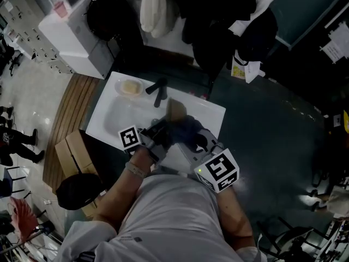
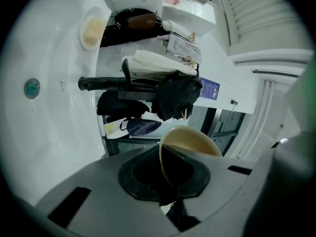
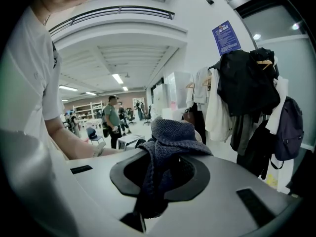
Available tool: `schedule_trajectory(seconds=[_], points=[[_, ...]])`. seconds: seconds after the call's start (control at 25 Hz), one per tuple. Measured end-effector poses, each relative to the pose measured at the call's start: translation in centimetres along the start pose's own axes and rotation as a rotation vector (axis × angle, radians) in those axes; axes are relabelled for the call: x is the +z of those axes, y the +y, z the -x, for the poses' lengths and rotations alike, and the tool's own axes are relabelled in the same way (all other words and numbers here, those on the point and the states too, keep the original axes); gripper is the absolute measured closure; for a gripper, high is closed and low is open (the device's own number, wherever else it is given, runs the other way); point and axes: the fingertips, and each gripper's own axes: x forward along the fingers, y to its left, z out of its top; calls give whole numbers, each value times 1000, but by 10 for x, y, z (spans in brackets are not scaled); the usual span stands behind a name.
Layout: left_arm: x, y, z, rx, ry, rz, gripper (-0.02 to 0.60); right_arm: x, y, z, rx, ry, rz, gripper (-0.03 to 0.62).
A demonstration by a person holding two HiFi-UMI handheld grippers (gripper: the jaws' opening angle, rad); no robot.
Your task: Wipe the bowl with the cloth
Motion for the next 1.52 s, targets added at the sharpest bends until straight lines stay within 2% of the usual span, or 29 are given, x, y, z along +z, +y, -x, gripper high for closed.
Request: schedule_trajectory(seconds=[0.28, 0.6, 0.76, 1.04, 1.52], points=[[3, -8, -2, -77, -39, 39, 560, -31, 16, -17, 38, 86, -49, 516], [-13, -32, -13, -191, 27, 14, 560, -51, 8, -25, -7, 120, -97, 516], [-15, -32, -15, -179, 45, -28, 560, -54, 5, -26, -13, 114, -117, 516], [-17, -30, -15, -156, 56, -54, 560, -53, 3, -22, -40, 111, -99, 516], [2, -19, -6, -110, -6, -57, 560, -25, -1, -4, -65, 12, -107, 516]])
